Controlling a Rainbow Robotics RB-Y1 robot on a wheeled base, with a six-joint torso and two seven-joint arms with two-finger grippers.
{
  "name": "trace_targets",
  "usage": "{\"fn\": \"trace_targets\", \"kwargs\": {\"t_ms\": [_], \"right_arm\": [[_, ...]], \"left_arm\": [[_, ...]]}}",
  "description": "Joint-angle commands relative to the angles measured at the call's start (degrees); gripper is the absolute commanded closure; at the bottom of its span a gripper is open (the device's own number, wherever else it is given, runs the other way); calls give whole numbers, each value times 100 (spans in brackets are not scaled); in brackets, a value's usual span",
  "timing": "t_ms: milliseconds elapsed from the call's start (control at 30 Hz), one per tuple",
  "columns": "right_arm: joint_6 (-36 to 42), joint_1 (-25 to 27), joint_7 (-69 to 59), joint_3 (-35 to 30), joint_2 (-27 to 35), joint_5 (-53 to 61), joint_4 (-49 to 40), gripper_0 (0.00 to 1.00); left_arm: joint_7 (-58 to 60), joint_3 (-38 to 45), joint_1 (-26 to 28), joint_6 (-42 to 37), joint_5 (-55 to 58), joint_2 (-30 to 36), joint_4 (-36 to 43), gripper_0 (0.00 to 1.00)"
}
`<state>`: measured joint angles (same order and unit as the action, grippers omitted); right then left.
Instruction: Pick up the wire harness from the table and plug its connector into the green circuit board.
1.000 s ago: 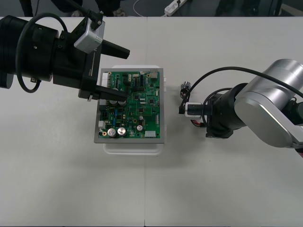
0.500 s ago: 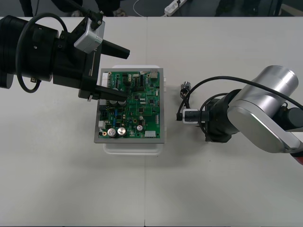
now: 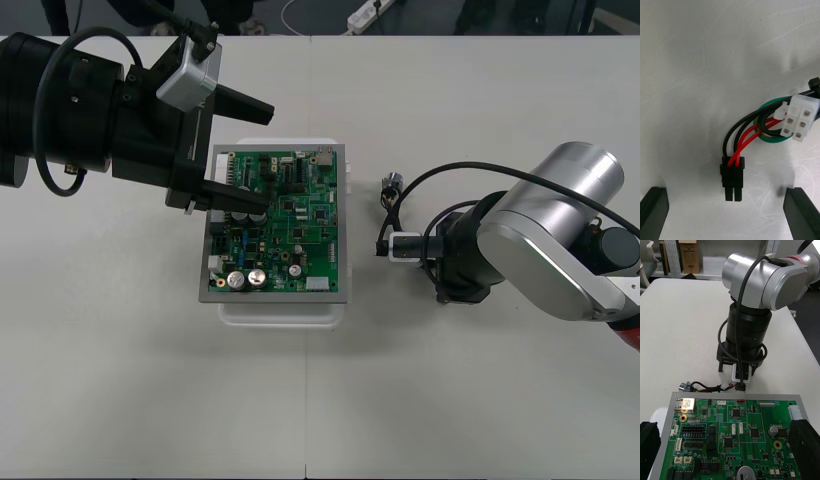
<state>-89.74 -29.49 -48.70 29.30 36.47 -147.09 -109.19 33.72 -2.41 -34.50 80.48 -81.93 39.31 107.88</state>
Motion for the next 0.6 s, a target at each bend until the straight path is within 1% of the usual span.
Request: {"fn": "trace_targets", "kwargs": {"t_ms": [33, 300, 600], "right_arm": [[-26, -127, -280, 58, -88, -22, -23, 11], [-26, -118, -289, 58, -228, -57, -15, 11], [-26, -74, -351, 49, -246, -171, -6, 11]], "left_arm": [[372, -76, -259, -287, 1, -90, 199, 0], [372, -76, -259, -287, 1, -90, 199, 0], [372, -76, -259, -287, 1, -90, 199, 0]]}}
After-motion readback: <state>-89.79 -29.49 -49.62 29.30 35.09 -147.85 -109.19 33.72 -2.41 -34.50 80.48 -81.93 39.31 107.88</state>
